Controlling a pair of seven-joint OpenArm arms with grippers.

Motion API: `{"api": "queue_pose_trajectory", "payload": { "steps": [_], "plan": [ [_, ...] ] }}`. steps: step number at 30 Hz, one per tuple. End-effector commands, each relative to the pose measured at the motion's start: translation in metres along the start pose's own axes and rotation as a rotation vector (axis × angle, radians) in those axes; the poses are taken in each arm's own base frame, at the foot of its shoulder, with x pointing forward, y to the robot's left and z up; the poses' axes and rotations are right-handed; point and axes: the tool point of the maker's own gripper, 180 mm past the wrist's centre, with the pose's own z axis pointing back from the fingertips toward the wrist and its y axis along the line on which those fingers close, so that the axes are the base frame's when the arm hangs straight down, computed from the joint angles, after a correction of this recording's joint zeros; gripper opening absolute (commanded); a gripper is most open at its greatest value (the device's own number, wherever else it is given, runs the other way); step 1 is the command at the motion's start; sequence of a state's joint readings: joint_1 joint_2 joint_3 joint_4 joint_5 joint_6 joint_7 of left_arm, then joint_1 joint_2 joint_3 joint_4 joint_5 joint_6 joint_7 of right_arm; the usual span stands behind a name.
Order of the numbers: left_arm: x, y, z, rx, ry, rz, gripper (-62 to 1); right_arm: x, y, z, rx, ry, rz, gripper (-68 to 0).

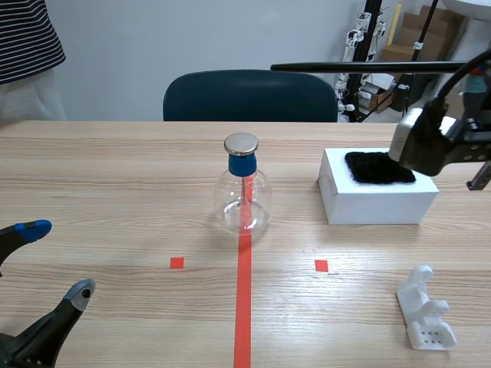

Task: Do the electroscope experiment. move the rod toward and away from the electroscope

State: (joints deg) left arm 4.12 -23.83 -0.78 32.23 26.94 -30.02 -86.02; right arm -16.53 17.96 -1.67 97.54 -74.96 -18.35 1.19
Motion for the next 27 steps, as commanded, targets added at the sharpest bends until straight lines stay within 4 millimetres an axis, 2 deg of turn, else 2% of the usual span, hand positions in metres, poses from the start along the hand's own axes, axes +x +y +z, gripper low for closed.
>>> {"api": "queue_pose_trajectory", "payload": {
  "steps": [1,12,27],
  "plan": [
    [0.014,0.004,-0.001,0.004,-0.065,-0.018,1.4,-0.002,-0.006,-0.005,-0.021,-0.003,0.031,-67.6],
    [0.014,0.004,-0.001,0.004,-0.065,-0.018,1.4,0.028,0.009,-0.01,0.012,-0.092,0.084,-67.6],
    [0.014,0.004,-0.001,0.004,-0.065,-0.018,1.4,0.032,0.016,-0.008,0.038,-0.105,0.127,-67.6]
  ]
}}
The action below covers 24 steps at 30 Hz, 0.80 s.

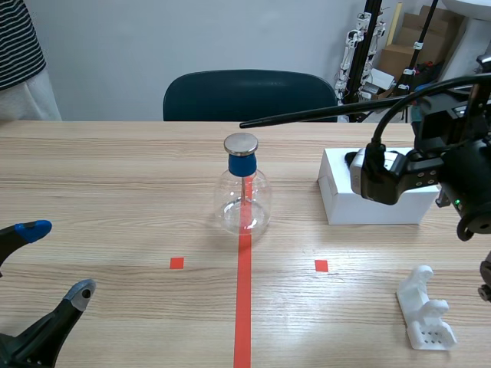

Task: Do the electroscope experiment. move the rod toward and away from the electroscope

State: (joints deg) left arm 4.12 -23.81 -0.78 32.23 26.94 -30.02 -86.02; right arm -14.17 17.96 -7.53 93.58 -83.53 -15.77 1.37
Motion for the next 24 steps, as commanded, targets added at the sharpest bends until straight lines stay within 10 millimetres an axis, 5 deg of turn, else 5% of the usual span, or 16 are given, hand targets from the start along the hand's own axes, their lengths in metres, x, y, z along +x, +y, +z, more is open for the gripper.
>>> {"api": "queue_pose_trajectory", "payload": {
  "steps": [1,12,24],
  "plan": [
    [0.014,0.004,-0.001,0.004,-0.065,-0.018,1.4,-0.008,-0.011,-0.004,-0.038,0.016,0.021,-67.6],
    [0.014,0.004,-0.001,0.004,-0.065,-0.018,1.4,-0.021,-0.038,0.004,-0.186,0.049,-0.141,-67.6],
    [0.014,0.004,-0.001,0.004,-0.065,-0.018,1.4,-0.027,-0.079,0.059,-0.351,0.114,-0.411,-67.6]
  ]
}}
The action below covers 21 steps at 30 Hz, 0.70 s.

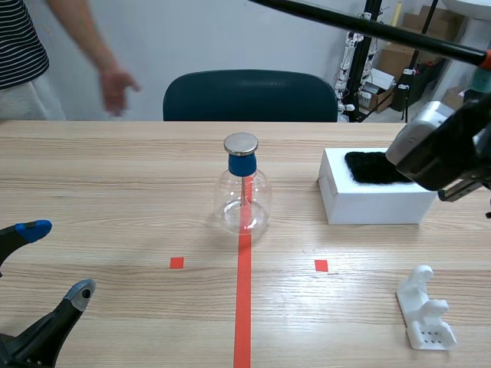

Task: Do the electroscope experiment. move the rod toward and away from the electroscope

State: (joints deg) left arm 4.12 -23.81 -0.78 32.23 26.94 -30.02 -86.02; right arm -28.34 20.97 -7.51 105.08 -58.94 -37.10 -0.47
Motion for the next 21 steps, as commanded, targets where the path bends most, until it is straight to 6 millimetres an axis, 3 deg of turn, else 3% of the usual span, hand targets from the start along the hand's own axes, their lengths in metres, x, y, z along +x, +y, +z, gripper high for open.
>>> {"api": "queue_pose_trajectory", "payload": {
  "steps": [1,8,16,21],
  "plan": [
    [0.014,0.004,-0.001,0.004,-0.065,-0.018,1.4,0.004,-0.017,0.002,-0.044,-0.007,-0.017,-67.6],
    [0.014,0.004,-0.001,0.004,-0.064,-0.018,1.4,0.021,-0.026,0.041,0.022,-0.002,-0.128,-67.6],
    [0.014,0.004,-0.001,0.004,-0.064,-0.018,1.4,0.047,-0.01,0.094,0.196,-0.063,-0.18,-67.6],
    [0.014,0.004,-0.001,0.004,-0.065,-0.018,1.4,0.056,-0.002,0.114,0.279,-0.066,-0.213,-67.6]
  ]
}}
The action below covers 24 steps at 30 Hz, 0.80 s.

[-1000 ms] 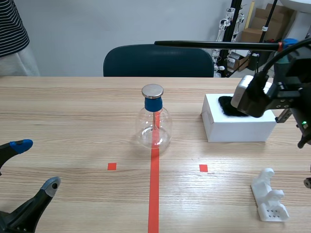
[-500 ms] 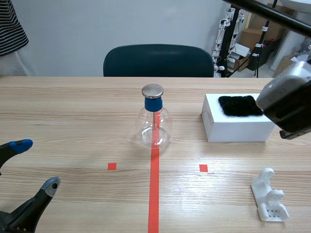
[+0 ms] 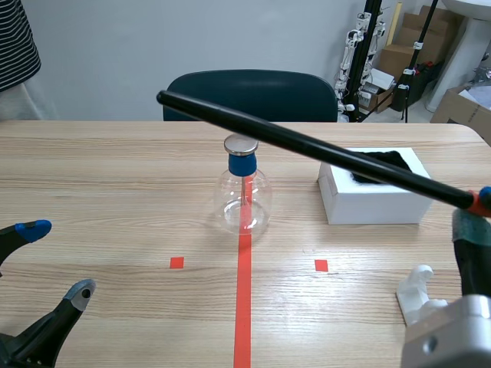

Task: Do the electroscope experiment. move the rod toward and away from the electroscope

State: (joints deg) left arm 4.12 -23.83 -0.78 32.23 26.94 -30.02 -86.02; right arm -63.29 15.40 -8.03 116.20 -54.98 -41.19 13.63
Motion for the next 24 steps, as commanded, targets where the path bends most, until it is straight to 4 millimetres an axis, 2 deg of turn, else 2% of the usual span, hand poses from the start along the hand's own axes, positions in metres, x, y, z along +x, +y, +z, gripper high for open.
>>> {"api": "queue_pose_trajectory", "payload": {
  "steps": [1,12,24],
  "plan": [
    [0.014,0.004,-0.001,0.004,-0.065,-0.018,1.4,0.004,-0.004,-0.002,-0.02,-0.01,-0.009,-67.6],
    [0.014,0.004,-0.001,0.004,-0.065,-0.018,1.4,0.008,0.025,0.008,0.141,-0.002,-0.058,-67.6],
    [0.014,0.004,-0.001,0.004,-0.065,-0.018,1.4,0.008,0.027,0.008,0.149,-0.002,-0.058,-67.6]
  ]
}}
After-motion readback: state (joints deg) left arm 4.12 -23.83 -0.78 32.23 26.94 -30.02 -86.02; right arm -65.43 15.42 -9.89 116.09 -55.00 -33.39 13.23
